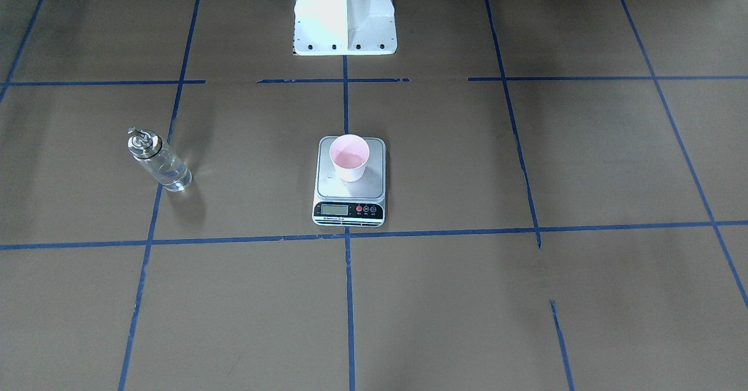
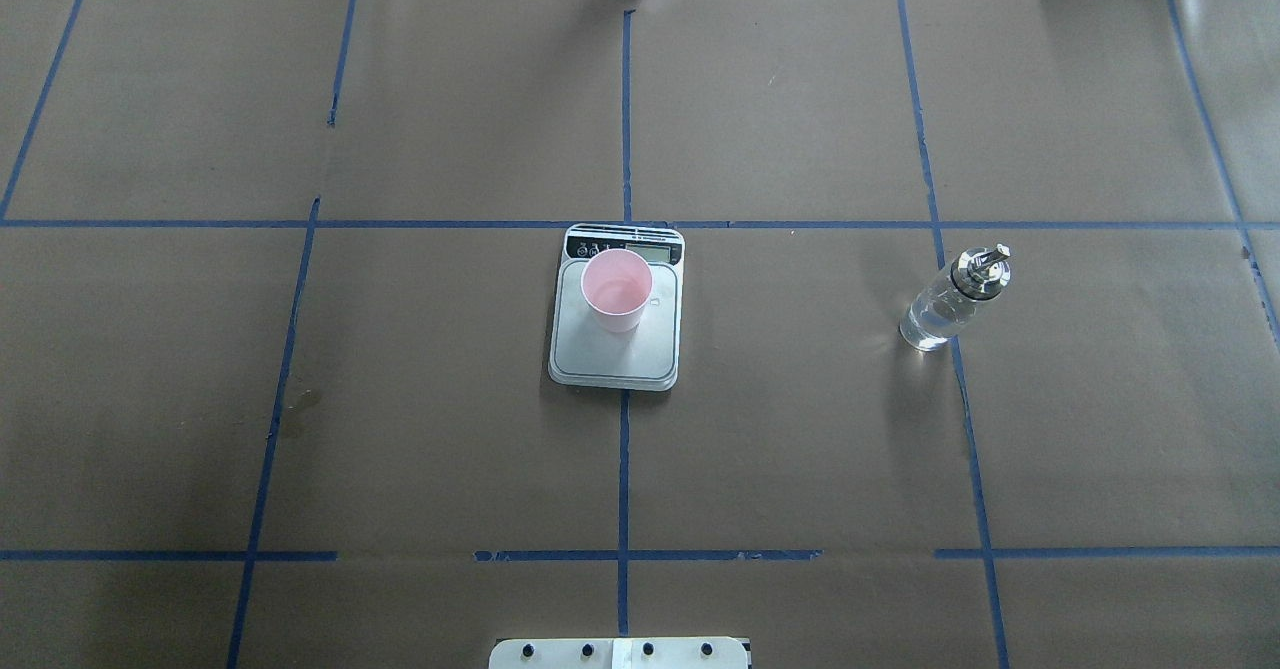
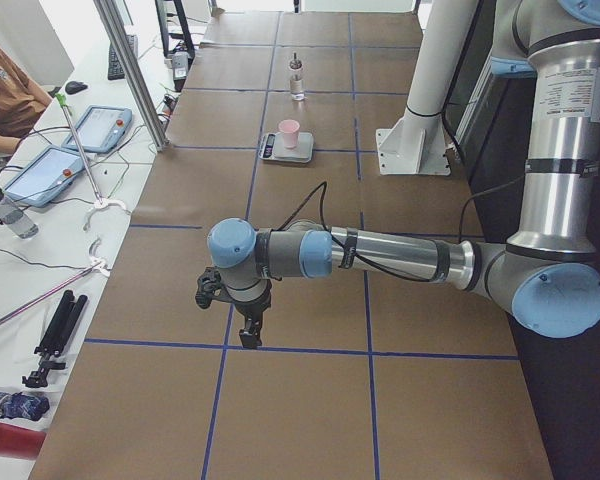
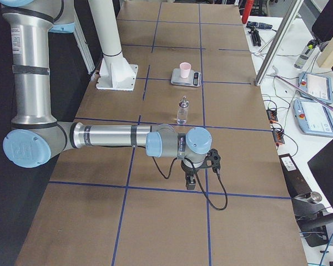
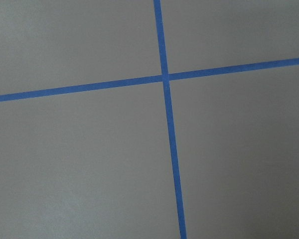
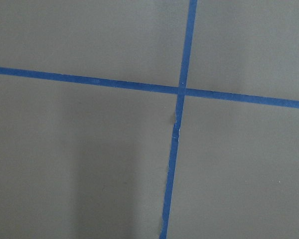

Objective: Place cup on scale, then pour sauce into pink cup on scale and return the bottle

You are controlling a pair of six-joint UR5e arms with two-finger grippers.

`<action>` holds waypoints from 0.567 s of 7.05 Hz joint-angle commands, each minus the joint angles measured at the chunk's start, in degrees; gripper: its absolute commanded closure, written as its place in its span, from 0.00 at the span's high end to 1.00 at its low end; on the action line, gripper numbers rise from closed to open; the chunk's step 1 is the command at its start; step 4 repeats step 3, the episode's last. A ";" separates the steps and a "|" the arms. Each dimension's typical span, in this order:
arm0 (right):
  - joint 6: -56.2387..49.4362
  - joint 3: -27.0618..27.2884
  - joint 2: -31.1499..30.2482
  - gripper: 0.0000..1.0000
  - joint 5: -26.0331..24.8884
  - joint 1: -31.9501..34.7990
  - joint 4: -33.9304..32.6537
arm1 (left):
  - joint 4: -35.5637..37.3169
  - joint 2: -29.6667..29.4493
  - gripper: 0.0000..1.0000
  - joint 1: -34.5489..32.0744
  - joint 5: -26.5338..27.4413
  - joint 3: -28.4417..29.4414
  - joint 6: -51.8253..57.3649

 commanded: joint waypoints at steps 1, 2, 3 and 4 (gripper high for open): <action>-0.10 0.09 0.16 1.00 -0.59 0.00 0.47 | -0.01 0.00 1.00 0.01 -0.03 -0.02 0.00; 0.42 -0.17 0.07 1.00 -3.29 0.00 3.26 | -0.01 0.00 1.00 0.01 -0.03 -0.02 0.00; 0.52 -0.35 -0.01 1.00 -3.32 0.00 3.54 | -0.01 -0.18 1.00 0.01 0.06 -0.02 0.00; 0.52 -0.35 -0.01 1.00 -3.32 0.00 3.54 | -0.01 -0.18 1.00 0.01 0.06 -0.02 0.00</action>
